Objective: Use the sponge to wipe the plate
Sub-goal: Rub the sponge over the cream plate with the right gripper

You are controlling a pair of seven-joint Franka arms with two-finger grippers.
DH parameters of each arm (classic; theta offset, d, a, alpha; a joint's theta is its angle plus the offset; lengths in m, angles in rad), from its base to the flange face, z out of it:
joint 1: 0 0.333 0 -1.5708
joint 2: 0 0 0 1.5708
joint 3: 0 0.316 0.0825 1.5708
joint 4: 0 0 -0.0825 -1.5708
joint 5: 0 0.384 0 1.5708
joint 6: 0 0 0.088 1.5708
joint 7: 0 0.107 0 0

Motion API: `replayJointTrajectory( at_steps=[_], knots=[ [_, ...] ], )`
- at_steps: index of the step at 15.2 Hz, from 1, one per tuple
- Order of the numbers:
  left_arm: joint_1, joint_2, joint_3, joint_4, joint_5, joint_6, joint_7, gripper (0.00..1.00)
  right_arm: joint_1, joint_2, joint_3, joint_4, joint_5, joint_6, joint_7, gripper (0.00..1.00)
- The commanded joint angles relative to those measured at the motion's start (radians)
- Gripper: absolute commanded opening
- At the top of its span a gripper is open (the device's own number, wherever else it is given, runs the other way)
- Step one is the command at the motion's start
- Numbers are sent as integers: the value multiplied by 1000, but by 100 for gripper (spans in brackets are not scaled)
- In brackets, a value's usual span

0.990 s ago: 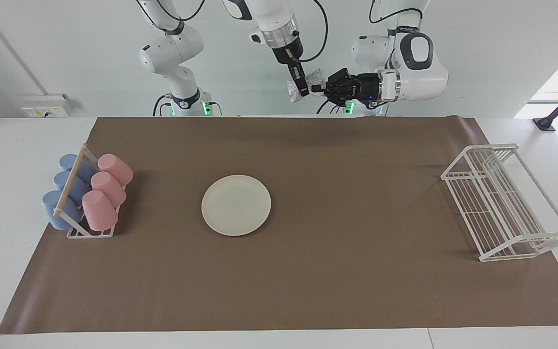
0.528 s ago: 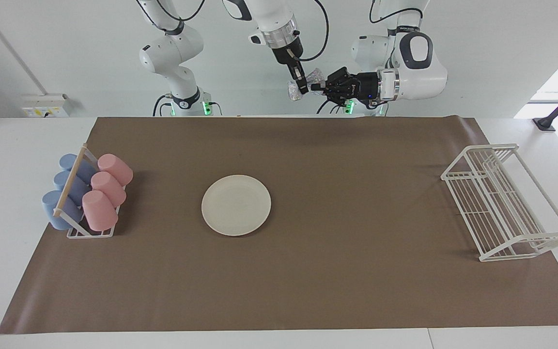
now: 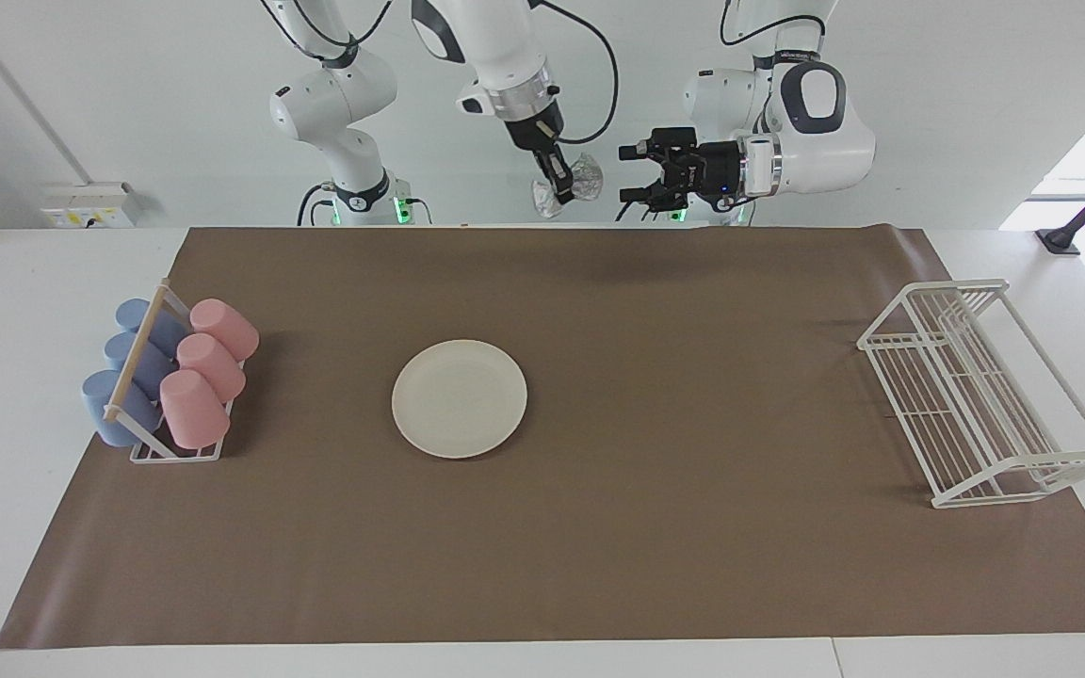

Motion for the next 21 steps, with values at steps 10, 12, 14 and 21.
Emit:
replayJointTrajectory(
  at_steps=[10,12,14,21],
  knots=[
    [78,-5,-3,36,399,-7,-73,100,-180,300,8,-201,-7,535,-472,0],
    [83,5,-3,52,451,-8,-88,100,-183,346,8,-199,-7,571,-488,0],
    [115,10,-3,70,537,-22,-90,100,-184,376,8,-199,-7,607,-499,0],
    [228,45,-3,173,851,-148,-56,100,-267,421,6,-202,-7,610,-671,0]
  ],
)
